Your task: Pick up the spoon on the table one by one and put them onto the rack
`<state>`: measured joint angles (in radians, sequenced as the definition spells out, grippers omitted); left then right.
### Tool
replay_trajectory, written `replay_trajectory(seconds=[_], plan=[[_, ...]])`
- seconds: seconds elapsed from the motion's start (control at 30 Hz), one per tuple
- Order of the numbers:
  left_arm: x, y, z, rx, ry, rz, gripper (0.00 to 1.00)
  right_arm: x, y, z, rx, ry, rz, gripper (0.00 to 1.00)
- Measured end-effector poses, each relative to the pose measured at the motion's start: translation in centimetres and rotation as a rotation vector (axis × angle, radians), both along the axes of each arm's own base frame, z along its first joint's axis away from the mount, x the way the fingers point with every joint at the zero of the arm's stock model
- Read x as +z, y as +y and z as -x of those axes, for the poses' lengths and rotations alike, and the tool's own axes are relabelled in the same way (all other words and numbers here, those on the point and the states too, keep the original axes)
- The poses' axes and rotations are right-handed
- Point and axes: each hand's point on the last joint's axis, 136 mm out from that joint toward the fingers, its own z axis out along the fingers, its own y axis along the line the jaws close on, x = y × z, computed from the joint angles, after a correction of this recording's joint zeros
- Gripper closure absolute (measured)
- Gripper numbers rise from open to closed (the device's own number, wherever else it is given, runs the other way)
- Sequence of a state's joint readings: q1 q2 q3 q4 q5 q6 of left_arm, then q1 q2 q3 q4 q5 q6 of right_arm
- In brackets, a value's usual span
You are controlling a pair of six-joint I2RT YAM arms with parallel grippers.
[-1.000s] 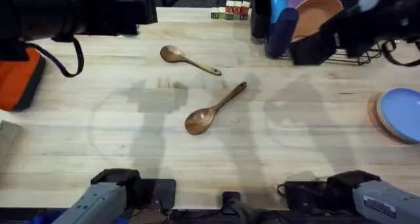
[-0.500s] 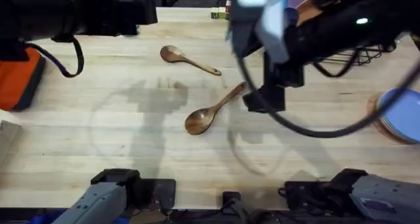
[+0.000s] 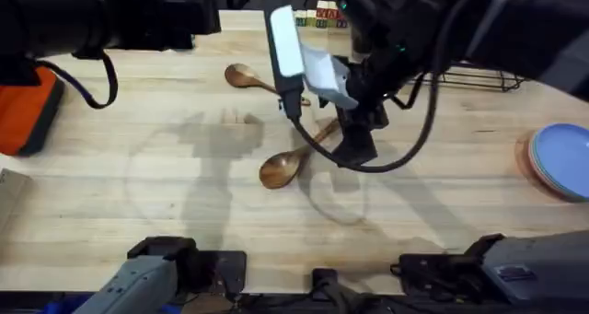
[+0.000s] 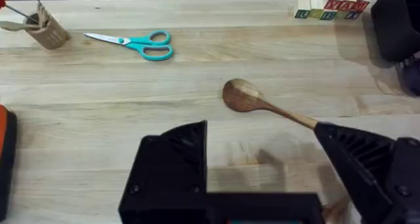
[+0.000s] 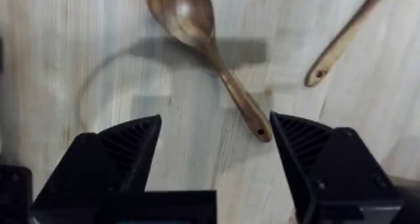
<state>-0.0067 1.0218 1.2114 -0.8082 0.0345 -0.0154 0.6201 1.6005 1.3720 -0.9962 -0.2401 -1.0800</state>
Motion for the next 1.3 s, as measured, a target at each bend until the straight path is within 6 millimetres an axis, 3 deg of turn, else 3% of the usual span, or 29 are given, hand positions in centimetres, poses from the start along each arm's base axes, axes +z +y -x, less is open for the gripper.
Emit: replay_trajectory(seconds=[0.47,0.83,1.0,1.3], plan=[[-0.4,0.0,0.3,0.0,0.02,0.0,0.007,-4.0,0.9,0.6,0.257,0.019,0.07,0.005],[-0.4,0.0,0.3,0.0,0.019,0.0,0.007,-4.2,0.6,1.0,0.288,0.031,0.082,0.005],[-0.4,0.0,0.3,0.0,0.019,0.0,0.007,-4.0,1.5,-0.2,0.291,-0.025,0.052,0.004],[-0.4,0.0,0.3,0.0,0.019,0.0,0.007,-7.2,1.6,-0.3,0.296,0.049,0.094,0.004]])
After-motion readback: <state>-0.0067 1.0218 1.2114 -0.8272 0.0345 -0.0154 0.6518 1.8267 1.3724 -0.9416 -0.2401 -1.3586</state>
